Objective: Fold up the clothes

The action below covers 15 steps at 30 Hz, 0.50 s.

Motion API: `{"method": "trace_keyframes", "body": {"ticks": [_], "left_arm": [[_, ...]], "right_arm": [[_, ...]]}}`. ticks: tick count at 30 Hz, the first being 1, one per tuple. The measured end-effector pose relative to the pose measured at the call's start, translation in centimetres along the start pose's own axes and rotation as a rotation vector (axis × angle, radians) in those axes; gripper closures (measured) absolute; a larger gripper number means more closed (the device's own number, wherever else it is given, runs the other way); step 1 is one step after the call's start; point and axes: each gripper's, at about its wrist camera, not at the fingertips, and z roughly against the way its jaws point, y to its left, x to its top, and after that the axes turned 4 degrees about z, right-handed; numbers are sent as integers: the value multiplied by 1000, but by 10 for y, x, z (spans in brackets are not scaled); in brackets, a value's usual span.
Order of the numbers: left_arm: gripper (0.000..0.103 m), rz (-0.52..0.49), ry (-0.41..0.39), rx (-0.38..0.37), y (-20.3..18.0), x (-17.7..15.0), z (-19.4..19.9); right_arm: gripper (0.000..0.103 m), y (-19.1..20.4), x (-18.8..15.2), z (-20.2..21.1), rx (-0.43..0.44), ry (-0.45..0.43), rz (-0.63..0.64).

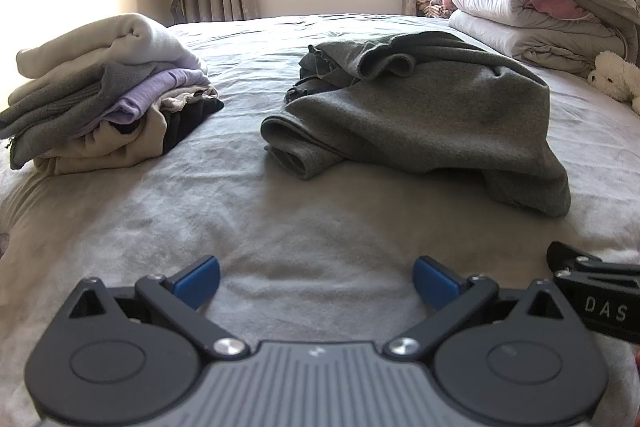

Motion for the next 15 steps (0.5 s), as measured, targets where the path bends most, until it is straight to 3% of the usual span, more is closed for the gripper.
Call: {"method": "trace_keyframes", "body": {"ticks": [15], "left_arm": [[0, -13, 3, 25, -5, 0, 3]], "right_arm": [[0, 1, 1, 0, -2, -1, 3]]}}
